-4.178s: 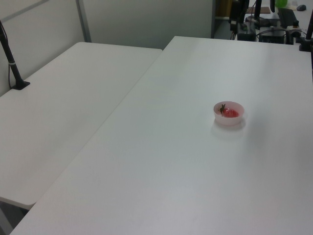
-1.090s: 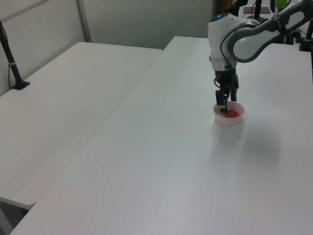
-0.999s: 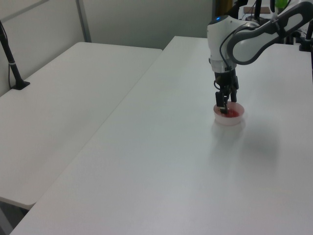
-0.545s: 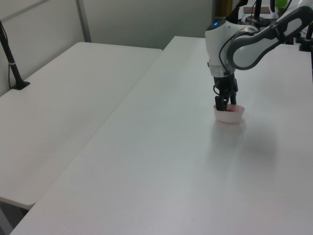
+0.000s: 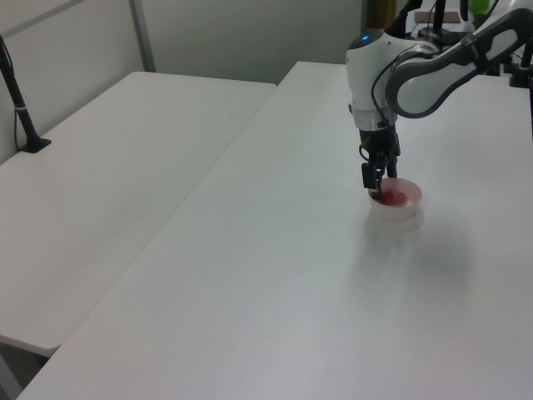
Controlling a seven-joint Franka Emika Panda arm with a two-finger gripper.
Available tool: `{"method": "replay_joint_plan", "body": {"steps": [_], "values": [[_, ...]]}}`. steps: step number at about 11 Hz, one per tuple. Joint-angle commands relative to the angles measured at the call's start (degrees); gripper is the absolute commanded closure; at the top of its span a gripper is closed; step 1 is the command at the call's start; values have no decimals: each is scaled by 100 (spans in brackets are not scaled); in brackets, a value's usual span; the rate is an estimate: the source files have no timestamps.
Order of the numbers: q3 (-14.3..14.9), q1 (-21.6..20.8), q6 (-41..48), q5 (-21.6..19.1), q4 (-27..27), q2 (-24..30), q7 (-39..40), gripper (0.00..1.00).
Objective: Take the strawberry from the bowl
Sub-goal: 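Lower the gripper into the bowl around the red strawberry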
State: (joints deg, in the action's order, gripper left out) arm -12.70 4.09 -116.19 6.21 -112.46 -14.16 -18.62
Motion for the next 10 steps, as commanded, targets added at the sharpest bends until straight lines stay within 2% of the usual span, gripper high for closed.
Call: {"method": "replay_joint_plan", "body": {"steps": [1,3,6,8,10], "values": [[-145,-84,-70,240,-48,98,-527,6],[-189,-76,-105,240,-74,54,-783,11],[-189,-32,-123,240,-92,19,-801,25],[-189,-49,-140,240,-110,-60,-801,25],[-198,-67,-158,266,-136,-78,-801,21]]}}
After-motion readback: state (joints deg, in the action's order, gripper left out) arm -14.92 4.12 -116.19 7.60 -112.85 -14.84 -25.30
